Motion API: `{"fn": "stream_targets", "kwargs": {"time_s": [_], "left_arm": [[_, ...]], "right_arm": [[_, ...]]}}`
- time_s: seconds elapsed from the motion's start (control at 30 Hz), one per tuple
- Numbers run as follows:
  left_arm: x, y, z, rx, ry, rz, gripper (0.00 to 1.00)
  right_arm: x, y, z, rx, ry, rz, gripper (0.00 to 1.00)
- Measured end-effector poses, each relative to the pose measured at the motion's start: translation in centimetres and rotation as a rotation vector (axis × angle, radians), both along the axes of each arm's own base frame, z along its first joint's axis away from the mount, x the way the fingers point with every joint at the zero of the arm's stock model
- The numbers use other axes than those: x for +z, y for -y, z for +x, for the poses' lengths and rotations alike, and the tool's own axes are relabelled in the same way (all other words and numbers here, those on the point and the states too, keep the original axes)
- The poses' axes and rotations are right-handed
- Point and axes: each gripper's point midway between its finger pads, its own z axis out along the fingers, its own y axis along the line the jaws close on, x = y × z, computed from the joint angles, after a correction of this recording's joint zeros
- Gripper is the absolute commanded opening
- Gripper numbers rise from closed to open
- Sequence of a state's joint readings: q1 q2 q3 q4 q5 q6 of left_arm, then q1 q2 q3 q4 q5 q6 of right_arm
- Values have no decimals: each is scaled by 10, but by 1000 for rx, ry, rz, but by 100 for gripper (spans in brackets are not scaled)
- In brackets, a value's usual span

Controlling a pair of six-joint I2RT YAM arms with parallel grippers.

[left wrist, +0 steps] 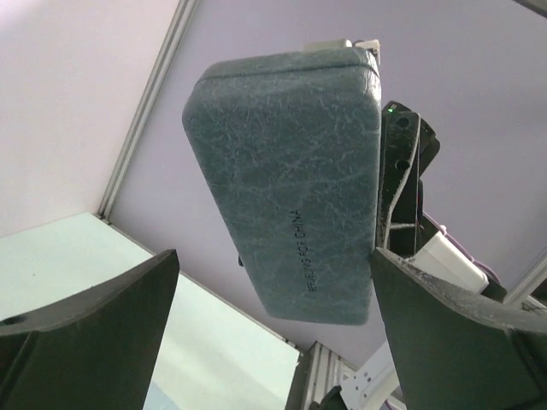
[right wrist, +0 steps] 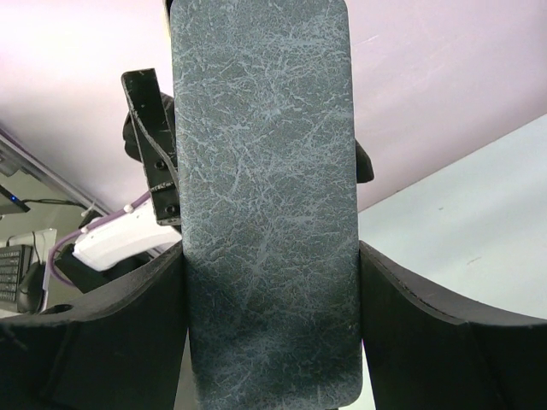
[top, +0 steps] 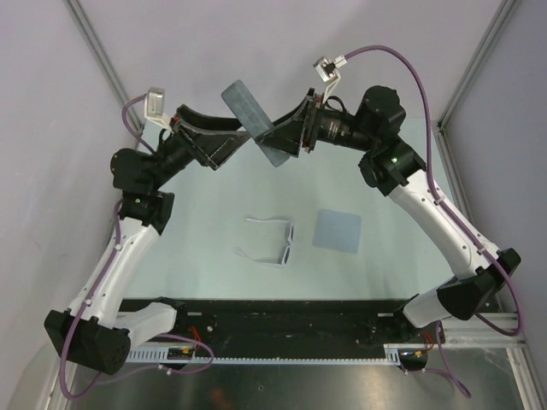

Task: Organize the sunglasses
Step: Open the sunglasses case at the center of the board.

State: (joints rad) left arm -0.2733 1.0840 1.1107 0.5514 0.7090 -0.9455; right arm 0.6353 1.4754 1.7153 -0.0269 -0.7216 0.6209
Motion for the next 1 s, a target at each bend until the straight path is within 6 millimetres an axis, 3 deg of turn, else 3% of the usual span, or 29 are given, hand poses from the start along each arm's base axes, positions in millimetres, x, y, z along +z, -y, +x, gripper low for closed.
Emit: {"fn": "stream_targets", "kwargs": {"time_s": [0.43, 0.63, 0.77, 1.0], "left_arm": [[11, 10, -11, -57, 42, -41, 100], [11, 11, -13, -66, 41, -55, 70], [12, 12, -16, -81, 32, -68, 41], [12, 12, -16, -88, 29, -71, 26]], "right_arm": [[-4, -5, -11, 60, -3, -14, 31], [-4, -4, -15, 83, -10, -12, 31], [-4, -3, -15, 89, -2, -12, 31], [-4, 0, -13, 97, 1, -8, 30]]}}
